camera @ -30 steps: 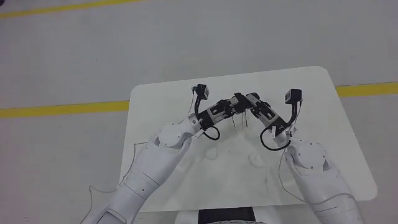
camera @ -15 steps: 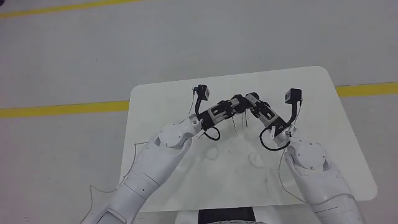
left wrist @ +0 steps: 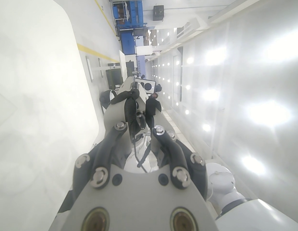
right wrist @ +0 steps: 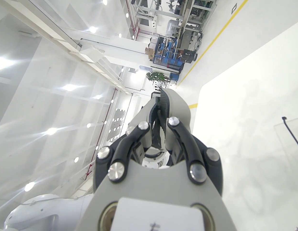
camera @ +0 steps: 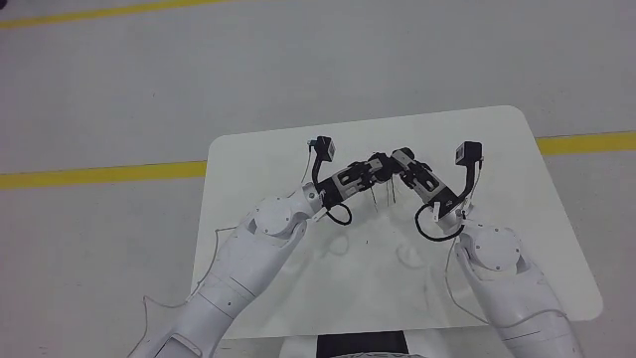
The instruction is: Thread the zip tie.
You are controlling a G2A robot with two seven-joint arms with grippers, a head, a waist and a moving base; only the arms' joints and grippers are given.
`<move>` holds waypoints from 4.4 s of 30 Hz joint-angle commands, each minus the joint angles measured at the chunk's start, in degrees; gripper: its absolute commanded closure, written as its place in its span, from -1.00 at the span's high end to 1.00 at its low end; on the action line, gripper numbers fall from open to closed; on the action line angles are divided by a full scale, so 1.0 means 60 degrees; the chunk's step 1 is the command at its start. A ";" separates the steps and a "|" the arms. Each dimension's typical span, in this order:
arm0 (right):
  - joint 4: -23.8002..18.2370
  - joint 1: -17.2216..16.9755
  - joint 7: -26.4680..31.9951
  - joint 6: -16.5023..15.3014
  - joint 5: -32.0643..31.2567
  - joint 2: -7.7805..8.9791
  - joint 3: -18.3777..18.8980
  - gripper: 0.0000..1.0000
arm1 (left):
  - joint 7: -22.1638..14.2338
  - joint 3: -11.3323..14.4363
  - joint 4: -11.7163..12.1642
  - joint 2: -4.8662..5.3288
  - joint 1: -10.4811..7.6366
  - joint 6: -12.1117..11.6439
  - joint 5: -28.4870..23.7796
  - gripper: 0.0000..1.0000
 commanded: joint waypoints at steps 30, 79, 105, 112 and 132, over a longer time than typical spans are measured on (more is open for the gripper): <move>0.0214 -0.0161 -0.0169 0.0000 0.0796 0.0077 0.0528 1.00 | 0.0070 -0.0229 0.0016 0.0090 0.0121 -0.0231 0.0100 -1.00; 0.1542 0.1394 0.5428 0.1204 0.0026 0.0601 0.0696 1.00 | -0.2854 -0.4025 0.0005 -0.0146 0.1857 -0.0492 -0.0103 -1.00; 0.0537 0.2827 0.6466 0.2817 -0.5251 0.0905 -0.0820 1.00 | -0.2600 -0.3863 0.0141 -0.0049 0.1969 -0.0417 0.0818 -1.00; 0.0539 0.3510 0.7820 0.3856 -0.6522 0.0989 -0.1368 1.00 | -0.2448 -0.3441 0.0280 -0.0018 0.1955 -0.0484 0.1091 -1.00; 0.1463 0.3972 0.6678 0.3154 -0.6273 0.0894 -0.2125 1.00 | -0.2093 -0.3094 0.0651 -0.0026 0.1867 -0.0458 0.1129 -1.00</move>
